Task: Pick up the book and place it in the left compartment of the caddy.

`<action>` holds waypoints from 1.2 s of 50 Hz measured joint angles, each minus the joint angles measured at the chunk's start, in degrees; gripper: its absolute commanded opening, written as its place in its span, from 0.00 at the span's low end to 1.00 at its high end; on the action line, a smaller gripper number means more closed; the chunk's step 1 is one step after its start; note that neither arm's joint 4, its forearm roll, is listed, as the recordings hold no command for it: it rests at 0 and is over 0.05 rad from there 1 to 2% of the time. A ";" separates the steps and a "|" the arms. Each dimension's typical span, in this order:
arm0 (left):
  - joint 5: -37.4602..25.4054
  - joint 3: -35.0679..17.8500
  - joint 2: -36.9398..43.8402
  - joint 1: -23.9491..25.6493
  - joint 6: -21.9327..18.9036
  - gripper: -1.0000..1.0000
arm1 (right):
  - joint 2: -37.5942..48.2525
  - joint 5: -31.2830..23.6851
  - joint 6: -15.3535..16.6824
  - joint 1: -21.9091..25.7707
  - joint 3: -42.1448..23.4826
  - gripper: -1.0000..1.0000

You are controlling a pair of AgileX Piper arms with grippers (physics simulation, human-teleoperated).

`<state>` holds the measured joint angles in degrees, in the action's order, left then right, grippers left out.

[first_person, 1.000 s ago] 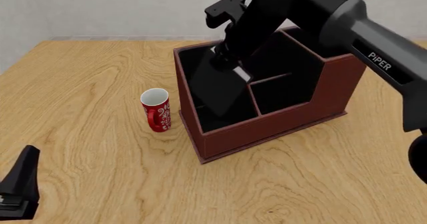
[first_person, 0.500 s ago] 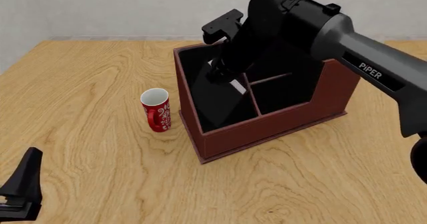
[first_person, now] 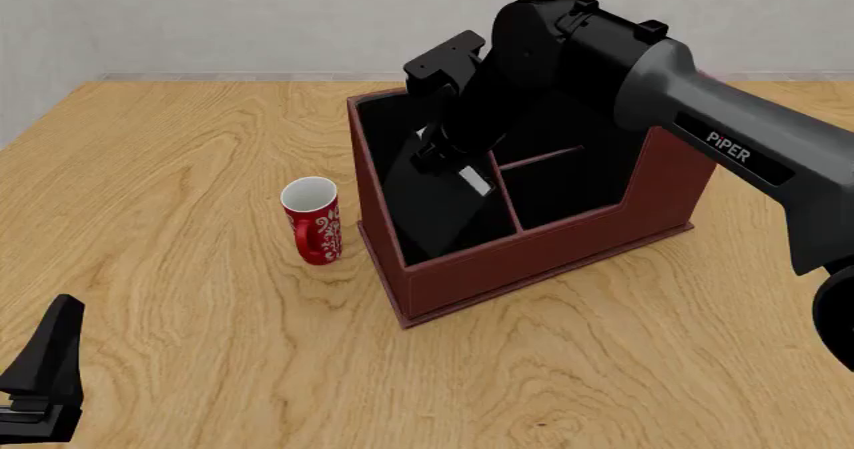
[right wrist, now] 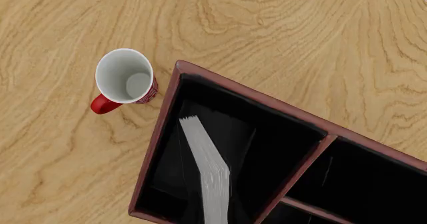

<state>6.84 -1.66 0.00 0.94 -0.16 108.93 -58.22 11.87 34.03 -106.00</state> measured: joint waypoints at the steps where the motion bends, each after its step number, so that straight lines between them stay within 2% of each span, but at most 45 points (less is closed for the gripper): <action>1: -0.06 -0.07 0.00 0.02 -0.01 1.00 | 0.00 0.00 0.02 -0.02 -0.01 1.00; 31: -0.27 -0.44 0.00 0.43 0.02 1.00 | -0.97 -0.70 -0.71 0.10 -0.80 1.00; 43: 0.15 -0.22 0.00 0.61 0.10 1.00 | -2.10 -3.66 -0.52 -0.24 -4.68 1.00; 51: 0.24 -0.26 0.00 1.01 0.04 1.00 | -5.08 -5.56 -1.60 -0.22 -6.89 1.00; 60: -0.06 -0.75 0.00 1.75 -0.28 1.00 | -12.19 -3.77 -3.84 0.39 -2.06 1.00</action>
<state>6.78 -2.42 0.00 2.69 -0.44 96.74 -61.98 8.03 34.42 -108.06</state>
